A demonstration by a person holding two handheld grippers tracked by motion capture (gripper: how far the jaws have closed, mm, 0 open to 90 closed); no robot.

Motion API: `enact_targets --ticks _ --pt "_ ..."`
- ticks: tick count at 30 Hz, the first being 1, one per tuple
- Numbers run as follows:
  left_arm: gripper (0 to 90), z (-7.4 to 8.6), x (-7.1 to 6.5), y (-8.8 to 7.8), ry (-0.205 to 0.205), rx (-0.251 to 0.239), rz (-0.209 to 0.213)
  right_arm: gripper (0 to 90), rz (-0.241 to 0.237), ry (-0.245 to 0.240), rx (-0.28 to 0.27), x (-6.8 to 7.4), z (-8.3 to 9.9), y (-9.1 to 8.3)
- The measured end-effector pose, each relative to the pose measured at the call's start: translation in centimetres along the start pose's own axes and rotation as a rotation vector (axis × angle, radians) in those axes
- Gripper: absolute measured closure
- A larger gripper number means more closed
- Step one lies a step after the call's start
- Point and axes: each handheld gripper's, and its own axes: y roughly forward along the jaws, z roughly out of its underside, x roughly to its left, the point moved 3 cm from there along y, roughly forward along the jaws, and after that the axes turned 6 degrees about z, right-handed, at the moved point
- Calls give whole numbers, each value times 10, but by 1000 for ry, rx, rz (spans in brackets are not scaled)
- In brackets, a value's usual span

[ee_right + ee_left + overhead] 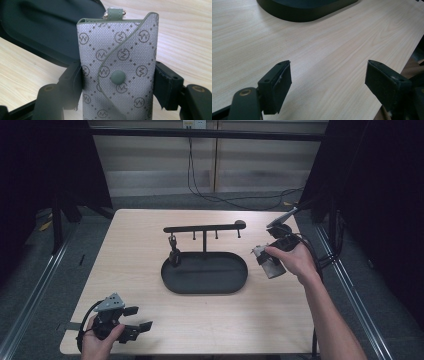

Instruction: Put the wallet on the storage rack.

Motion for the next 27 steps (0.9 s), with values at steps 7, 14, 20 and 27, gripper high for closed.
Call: enact_targets --ticks 7,14,20,27 --pt "212 0 1 -1 -1 -4 -5 327 -39 13 -12 10 -7 3" --pt "212 0 2 -2 1 -6 -13 327 -73 32 -25 18 -13 6" --pt "212 0 2 -1 -2 0 -12 328 -89 39 -34 25 -17 10" --pt "212 0 2 -1 2 6 -17 328 -117 59 -41 29 -20 19"
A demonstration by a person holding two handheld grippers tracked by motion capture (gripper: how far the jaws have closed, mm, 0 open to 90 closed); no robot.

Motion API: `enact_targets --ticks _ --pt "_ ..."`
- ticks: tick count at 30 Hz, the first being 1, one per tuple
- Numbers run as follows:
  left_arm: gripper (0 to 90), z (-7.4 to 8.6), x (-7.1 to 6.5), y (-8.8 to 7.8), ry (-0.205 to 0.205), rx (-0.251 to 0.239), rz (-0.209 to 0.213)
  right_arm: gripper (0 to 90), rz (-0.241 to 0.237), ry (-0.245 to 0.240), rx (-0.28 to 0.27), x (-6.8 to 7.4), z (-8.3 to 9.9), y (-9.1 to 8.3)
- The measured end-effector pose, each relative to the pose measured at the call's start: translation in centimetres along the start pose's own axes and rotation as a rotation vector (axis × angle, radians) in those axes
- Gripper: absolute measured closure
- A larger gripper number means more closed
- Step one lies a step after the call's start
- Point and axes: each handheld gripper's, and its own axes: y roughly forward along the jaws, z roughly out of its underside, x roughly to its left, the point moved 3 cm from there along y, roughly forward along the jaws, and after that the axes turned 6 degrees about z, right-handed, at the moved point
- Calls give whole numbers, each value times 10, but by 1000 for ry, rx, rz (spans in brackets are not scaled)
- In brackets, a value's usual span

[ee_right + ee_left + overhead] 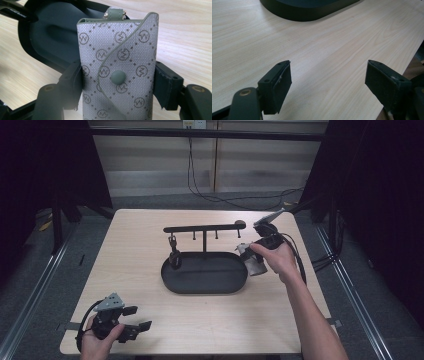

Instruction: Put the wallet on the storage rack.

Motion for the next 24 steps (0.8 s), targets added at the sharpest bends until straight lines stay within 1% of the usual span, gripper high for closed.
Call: enact_targets --ticks 4,6,9,10,12,13,16,19,24 --pt "212 0 0 0 -3 1 -1 328 -9 -2 -2 4 -1 4" --pt "212 0 0 0 -6 -1 7 328 -16 4 -6 6 -2 4" --pt "212 0 0 0 -2 -5 1 328 -34 17 -15 7 -3 7" --pt "212 0 0 0 -1 -6 2 328 -41 22 -18 7 -3 8" --pt "212 0 0 0 0 -3 -2 328 -40 30 -18 7 -3 12" --pt "212 0 0 0 9 1 -7 328 -40 34 -14 7 -3 13" --pt "212 0 0 0 11 2 -6 328 -58 44 -20 7 -2 20" --pt "212 0 0 0 1 -3 1 328 -64 52 -23 9 -1 26" --pt "211 0 -1 0 4 0 1 328 -71 49 -42 15 -3 32"
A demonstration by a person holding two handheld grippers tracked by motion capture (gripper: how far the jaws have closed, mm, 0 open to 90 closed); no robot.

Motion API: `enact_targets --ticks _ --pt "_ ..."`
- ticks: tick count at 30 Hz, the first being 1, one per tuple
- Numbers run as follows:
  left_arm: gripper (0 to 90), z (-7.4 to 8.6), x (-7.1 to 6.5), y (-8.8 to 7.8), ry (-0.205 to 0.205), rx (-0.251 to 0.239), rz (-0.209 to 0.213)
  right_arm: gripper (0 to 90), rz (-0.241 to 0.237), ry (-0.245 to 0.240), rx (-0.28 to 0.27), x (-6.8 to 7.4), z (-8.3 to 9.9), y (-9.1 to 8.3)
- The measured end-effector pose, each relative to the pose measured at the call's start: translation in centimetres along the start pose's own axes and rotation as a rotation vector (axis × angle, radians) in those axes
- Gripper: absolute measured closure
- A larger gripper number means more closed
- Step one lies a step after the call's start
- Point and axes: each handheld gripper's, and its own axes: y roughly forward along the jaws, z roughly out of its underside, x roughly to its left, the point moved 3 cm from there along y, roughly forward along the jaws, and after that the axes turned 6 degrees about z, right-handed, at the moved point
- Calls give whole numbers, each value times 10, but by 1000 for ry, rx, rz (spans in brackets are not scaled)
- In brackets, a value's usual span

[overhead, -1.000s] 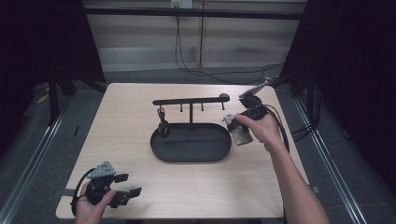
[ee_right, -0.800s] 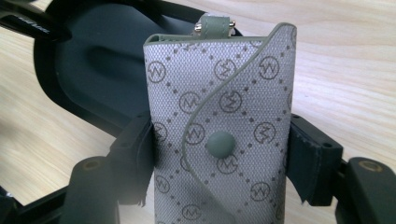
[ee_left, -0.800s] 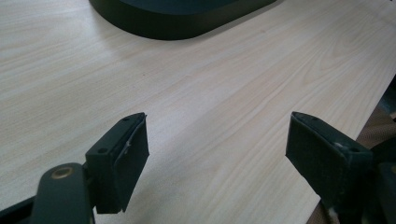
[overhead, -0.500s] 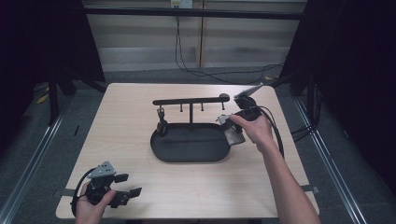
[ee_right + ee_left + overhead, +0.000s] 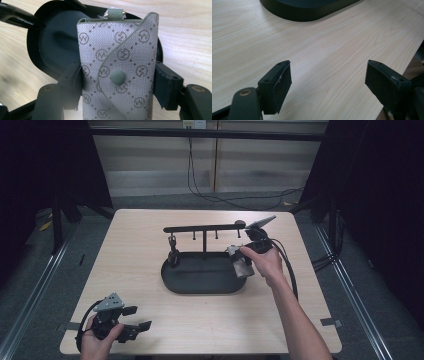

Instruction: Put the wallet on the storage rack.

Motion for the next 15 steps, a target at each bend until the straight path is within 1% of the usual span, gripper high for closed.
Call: enact_targets --ticks 3,6,8,10,15 --pt "212 0 -1 1 9 13 3 328 2 9 -10 -1 0 4" --pt "212 0 -1 1 1 8 7 328 -3 23 -18 -3 0 10" --pt "212 0 0 1 -7 4 12 328 -10 33 -13 -3 2 14" --pt "211 0 1 0 -11 3 12 328 -12 37 -24 -4 3 18" --pt "211 0 1 0 -12 4 12 328 -20 53 -27 -4 5 28"
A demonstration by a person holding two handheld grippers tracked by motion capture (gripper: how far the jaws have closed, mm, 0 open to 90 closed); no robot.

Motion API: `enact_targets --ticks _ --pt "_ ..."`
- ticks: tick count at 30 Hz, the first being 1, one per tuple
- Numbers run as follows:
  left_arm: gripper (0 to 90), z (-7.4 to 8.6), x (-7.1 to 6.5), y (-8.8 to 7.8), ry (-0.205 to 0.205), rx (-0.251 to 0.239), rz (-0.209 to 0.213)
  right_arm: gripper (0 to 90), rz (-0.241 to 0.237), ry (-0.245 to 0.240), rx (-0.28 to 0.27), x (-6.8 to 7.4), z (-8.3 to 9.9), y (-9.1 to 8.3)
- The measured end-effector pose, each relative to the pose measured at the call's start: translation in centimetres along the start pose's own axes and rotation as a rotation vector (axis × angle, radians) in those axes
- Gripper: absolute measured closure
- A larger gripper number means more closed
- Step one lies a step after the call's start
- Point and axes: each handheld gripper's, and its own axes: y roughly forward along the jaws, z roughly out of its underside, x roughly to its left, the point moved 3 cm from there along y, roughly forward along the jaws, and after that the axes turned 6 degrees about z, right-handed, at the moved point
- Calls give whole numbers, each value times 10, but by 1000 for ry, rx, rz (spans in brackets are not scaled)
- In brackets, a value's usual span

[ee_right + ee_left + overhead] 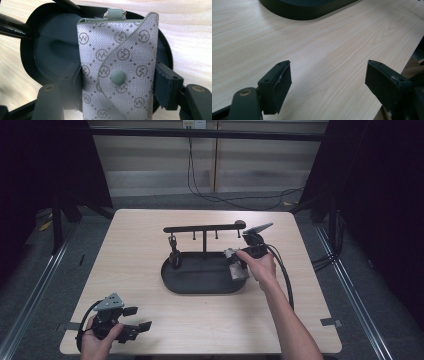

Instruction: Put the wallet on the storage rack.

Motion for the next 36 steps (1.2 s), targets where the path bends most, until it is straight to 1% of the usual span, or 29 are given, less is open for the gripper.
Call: enact_targets --ticks 2,8,10,11,13,14,17,18,22,23,24,28,31,35,36 --pt "211 0 0 0 -6 5 5 328 -6 3 -3 1 0 3" --pt "211 0 0 0 -6 2 3 327 -4 11 4 0 2 10" --pt "211 0 0 0 -8 5 7 327 -5 3 2 -1 2 13" --pt "211 0 0 0 -8 3 5 327 0 8 7 -1 3 14" --pt "211 0 0 1 -6 4 3 327 2 11 -8 1 3 16" --pt "211 0 0 1 -2 10 8 327 6 8 -4 1 4 17" --pt "211 0 -1 1 -1 7 5 326 -2 22 -6 1 5 20" --pt "211 0 -1 1 -2 7 7 326 -4 19 -3 1 5 22" --pt "211 0 -1 1 -2 7 8 324 6 18 7 1 6 27" --pt "212 0 -1 1 -3 7 8 323 6 24 13 1 7 29" --pt "211 0 0 1 -4 11 10 322 8 21 9 1 7 31" --pt "211 1 0 1 -4 13 10 316 31 28 10 1 8 34" --pt "211 1 0 1 -4 14 9 309 44 14 8 2 8 36" --pt "211 1 0 1 -4 14 11 304 42 20 6 1 8 38" --pt "211 1 0 1 -4 16 14 302 46 24 17 1 8 39"
